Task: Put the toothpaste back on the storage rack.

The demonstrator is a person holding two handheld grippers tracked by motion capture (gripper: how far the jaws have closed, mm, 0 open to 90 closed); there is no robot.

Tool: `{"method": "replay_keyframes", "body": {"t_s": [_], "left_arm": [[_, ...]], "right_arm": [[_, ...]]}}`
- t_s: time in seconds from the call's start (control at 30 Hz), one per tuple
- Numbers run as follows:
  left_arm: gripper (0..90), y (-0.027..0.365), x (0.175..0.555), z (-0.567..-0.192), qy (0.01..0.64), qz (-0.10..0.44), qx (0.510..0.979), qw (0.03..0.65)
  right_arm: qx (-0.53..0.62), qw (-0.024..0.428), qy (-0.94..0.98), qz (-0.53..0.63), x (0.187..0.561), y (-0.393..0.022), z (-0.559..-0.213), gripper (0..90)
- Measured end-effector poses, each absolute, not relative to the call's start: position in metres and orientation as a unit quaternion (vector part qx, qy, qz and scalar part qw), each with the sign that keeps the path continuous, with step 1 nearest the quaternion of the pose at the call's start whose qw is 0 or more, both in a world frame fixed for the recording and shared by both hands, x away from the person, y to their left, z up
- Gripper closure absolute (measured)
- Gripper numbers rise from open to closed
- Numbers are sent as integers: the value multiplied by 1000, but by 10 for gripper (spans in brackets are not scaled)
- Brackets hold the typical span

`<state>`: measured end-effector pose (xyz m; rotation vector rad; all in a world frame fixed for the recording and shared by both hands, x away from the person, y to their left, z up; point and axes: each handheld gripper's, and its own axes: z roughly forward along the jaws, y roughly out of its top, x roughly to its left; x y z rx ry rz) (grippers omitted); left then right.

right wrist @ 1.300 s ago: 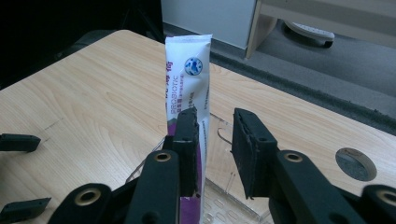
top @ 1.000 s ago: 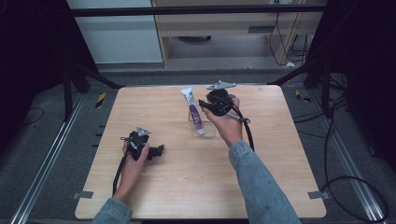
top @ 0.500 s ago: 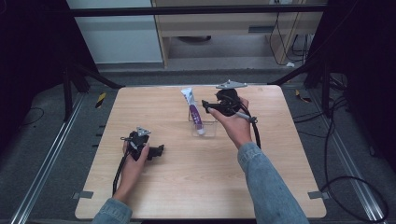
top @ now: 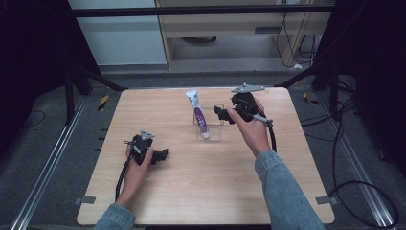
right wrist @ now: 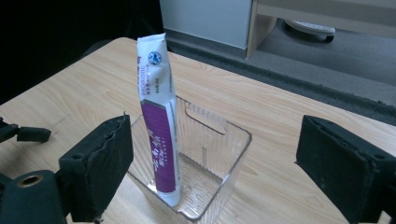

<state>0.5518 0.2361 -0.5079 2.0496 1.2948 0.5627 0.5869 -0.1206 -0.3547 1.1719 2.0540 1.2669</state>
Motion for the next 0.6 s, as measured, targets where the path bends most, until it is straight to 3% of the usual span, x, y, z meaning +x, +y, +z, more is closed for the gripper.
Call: {"method": "replay_keyframes", "body": {"t_s": [0.6], "left_arm": [[0, 236, 552, -508, 492, 214, 780, 321]], "right_arm": [[458, 256, 728, 441, 572, -165, -374, 92]]}}
